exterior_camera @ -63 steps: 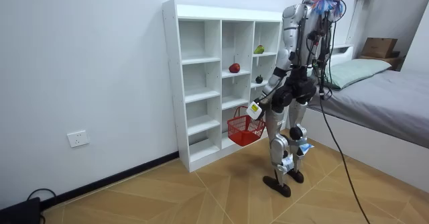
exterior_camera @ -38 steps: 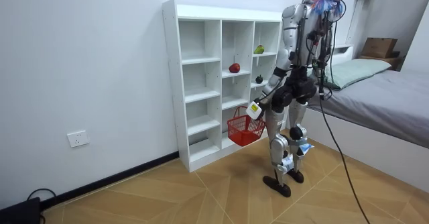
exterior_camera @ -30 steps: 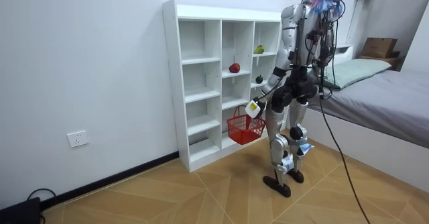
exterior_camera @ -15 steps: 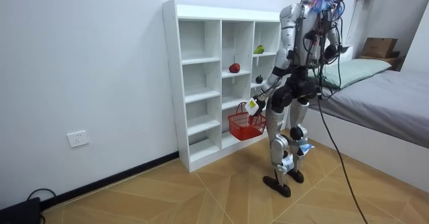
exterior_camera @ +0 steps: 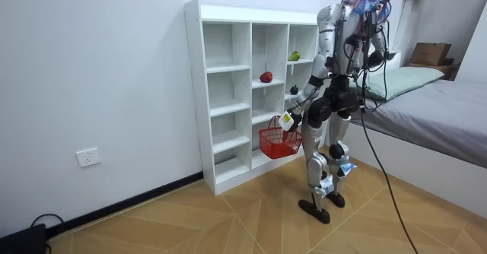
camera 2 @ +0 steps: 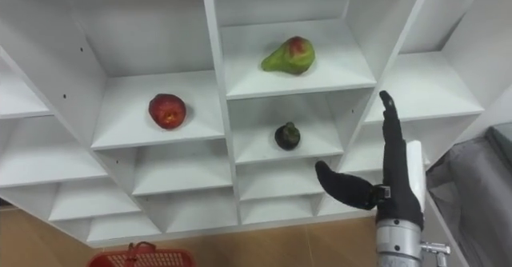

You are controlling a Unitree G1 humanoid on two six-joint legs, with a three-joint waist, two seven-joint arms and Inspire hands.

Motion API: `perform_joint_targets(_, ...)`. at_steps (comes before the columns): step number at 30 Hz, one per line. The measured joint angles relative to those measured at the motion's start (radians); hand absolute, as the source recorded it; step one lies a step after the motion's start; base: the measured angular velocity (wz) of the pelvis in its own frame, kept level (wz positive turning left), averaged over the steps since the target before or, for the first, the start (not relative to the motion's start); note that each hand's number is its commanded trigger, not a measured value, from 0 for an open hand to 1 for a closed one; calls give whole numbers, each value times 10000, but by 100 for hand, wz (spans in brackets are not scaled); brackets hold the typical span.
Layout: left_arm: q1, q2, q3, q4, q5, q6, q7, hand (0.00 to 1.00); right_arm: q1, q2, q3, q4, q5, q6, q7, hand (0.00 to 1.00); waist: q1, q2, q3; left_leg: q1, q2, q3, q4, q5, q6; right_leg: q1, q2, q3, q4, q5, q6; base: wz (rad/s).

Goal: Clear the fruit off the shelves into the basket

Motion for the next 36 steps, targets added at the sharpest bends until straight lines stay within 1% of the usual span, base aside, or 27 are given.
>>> perform_joint_targets(2,-81,10,-94,0,1,1,24,100,-107,-204,239,-178,-5,-111,-346,0,73,-19,14,20,-1,2,4,1,1,-13,1,1,0,1,0,0)
perform_joint_targets(5,-177,24,-259,0,5,0,26,100,-290,-367,347,-236,-5,-220,-625,0,224,-57,15,34,-2,1,4,1,1,-22,2,8,-9,1,1,0)
perform_joint_targets(6,-203,24,-262,0,8,0,18,100,-338,-391,351,-241,-5,-222,-638,0,246,-63,14,40,-3,-1,3,1,1,-44,3,9,-11,1,1,0)
perform_joint_targets(10,-224,111,-259,0,16,4,-34,100,-646,-717,348,-375,0,-227,-653,0,478,-85,12,17,-4,-4,-5,2,1,-83,6,22,-5,0,1,0)
perform_joint_targets(12,-216,165,-259,0,26,11,-96,100,-808,-726,356,-529,-4,-228,-653,0,491,-87,13,-30,-5,-99,-4,3,2,-55,8,2,-2,1,1,3)
perform_joint_targets(14,-219,225,-255,0,41,22,-186,100,-1165,-747,353,-544,6,-232,-654,0,491,-100,18,-40,-7,-148,8,6,2,-62,3,-22,-3,1,-1,4)
perform_joint_targets(19,-226,240,-240,-4,64,32,-190,100,-1642,-748,360,-544,2,-233,-648,0,520,-150,24,-32,-9,-168,13,6,3,-33,-6,-41,-9,1,-1,0)
perform_joint_targets(25,-260,267,-234,-8,64,78,-190,100,-1729,-748,360,-544,4,-232,-646,0,520,-212,42,-27,-11,-170,23,6,3,-17,-10,-41,-11,1,0,0)
perform_joint_targets(33,-274,276,-234,-18,60,82,-191,100,-1801,-749,349,-543,16,-251,-653,0,517,-258,45,-22,-10,-171,40,6,3,-10,-8,-29,-2,1,0,0)
perform_joint_targets(36,-300,324,-265,-26,21,81,-192,100,-1927,-757,351,-543,128,-255,-651,0,519,-351,93,-20,-11,-180,46,6,3,1,-9,-47,-1,0,0,0)
